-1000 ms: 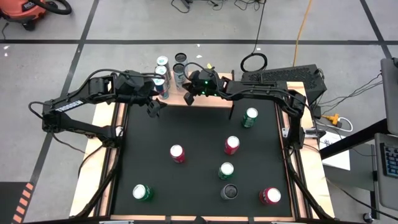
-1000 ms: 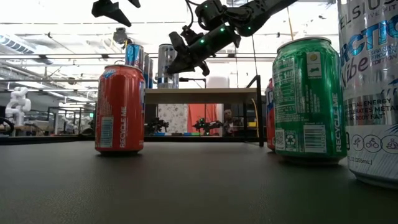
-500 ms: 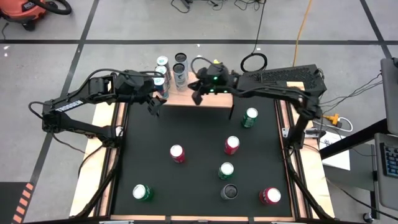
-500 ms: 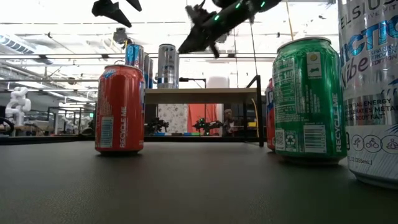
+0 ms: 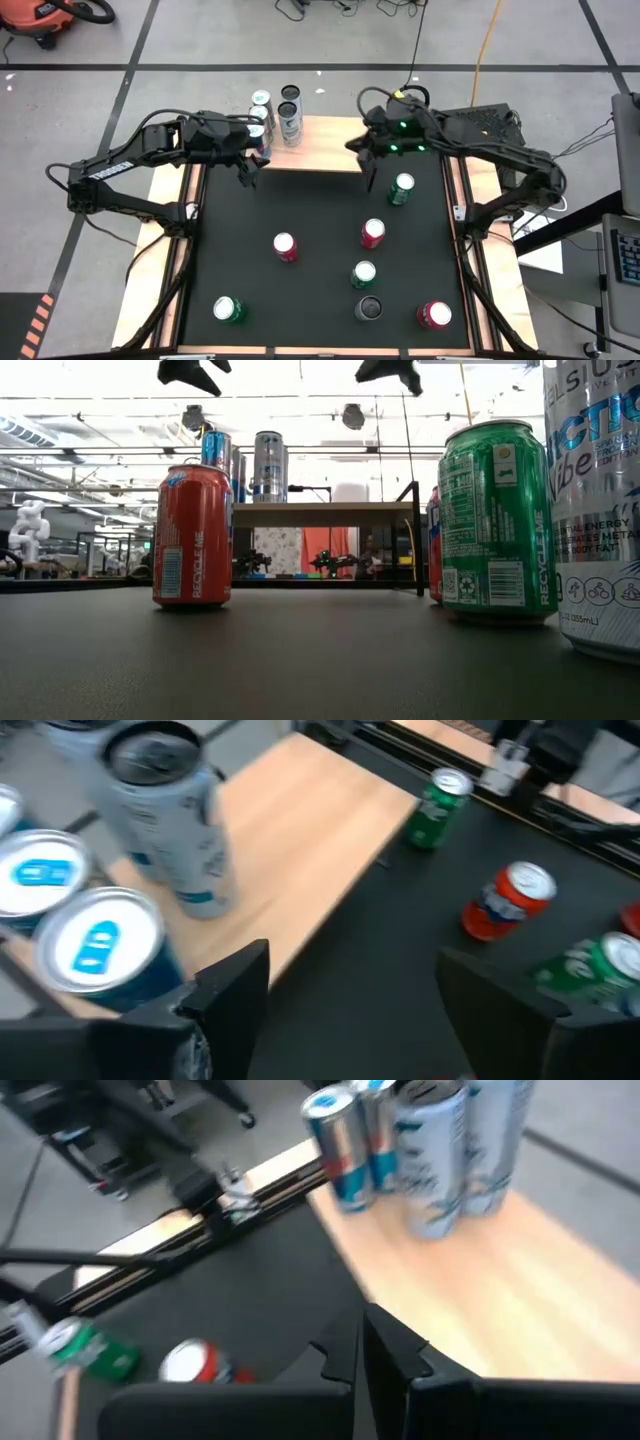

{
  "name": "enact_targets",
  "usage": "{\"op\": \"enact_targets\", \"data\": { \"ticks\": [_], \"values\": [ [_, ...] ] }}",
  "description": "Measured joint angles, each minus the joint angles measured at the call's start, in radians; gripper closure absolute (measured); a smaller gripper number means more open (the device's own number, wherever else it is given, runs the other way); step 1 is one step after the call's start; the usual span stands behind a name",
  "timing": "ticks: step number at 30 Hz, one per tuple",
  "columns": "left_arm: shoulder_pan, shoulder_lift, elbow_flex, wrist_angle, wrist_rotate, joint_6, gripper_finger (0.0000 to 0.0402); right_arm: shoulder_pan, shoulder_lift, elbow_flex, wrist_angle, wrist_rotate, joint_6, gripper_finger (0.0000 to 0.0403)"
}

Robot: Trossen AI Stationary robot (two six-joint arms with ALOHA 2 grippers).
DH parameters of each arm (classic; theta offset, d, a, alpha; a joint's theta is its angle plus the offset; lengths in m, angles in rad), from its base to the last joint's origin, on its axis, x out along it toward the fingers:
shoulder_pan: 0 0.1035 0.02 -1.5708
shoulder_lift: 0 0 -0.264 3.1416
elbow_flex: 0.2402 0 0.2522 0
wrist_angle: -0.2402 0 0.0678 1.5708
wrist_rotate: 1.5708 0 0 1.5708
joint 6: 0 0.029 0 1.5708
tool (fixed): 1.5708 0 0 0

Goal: Place canned beverage on shelf
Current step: Put the white-blue soda can on the shelf

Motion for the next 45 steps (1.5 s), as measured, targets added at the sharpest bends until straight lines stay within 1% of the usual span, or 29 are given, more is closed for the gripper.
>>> {"op": "enact_targets", "data": {
  "ticks": [4, 9, 17, 21, 25, 28, 33, 35, 38, 40, 42, 45],
  "values": [
    [-0.034, 0.0, 0.0, 0.0, 0.041, -0.012, 0.0139, 0.076, -0.051, 0.0, -0.104, 0.0, 0.066, 0.0403],
    [-0.122, 0.0, 0.0, -0.001, 0.058, -0.038, 0.0156, 0.192, -0.092, 0.0, -0.192, 0.001, 0.196, 0.0403],
    [-0.278, 0.012, 0.0, 0.004, 0.061, -0.092, 0.0159, 0.397, -0.102, 0.001, -0.291, 0.004, 0.39, 0.0403],
    [-0.352, 0.027, 0.0, 0.019, 0.077, -0.104, 0.0159, 0.497, -0.096, 0.001, -0.343, 0.028, 0.478, 0.0403],
    [-0.415, 0.05, 0.0, 0.023, 0.121, -0.099, 0.0159, 0.59, -0.097, 0.001, -0.352, 0.04, 0.531, 0.0403],
    [-0.447, 0.077, 0.0, 0.018, 0.127, -0.098, 0.0159, 0.655, -0.096, 0.001, -0.353, 0.085, 0.571, 0.0403],
    [-0.458, 0.127, 0.0, 0.018, 0.125, -0.1, 0.0159, 0.748, -0.089, 0.001, -0.351, 0.133, 0.623, 0.0403],
    [-0.458, 0.148, 0.0, 0.022, 0.125, -0.107, 0.0159, 0.789, -0.078, 0.001, -0.349, 0.136, 0.639, 0.0403],
    [-0.462, 0.169, 0.0, 0.044, 0.142, -0.171, 0.0159, 0.849, -0.056, 0.001, -0.336, 0.156, 0.661, 0.0403],
    [-0.477, 0.177, 0.0, 0.066, 0.144, -0.186, 0.0159, 0.89, -0.041, 0.001, -0.32, 0.163, 0.662, 0.0403],
    [-0.496, 0.18, 0.0, 0.101, 0.135, -0.187, 0.0159, 0.925, -0.021, 0.001, -0.308, 0.162, 0.658, 0.0403],
    [-0.528, 0.18, 0.0, 0.137, 0.069, -0.187, 0.0159, 0.966, 0.005, 0.001, -0.292, 0.16, 0.635, 0.0403]
  ]
}}
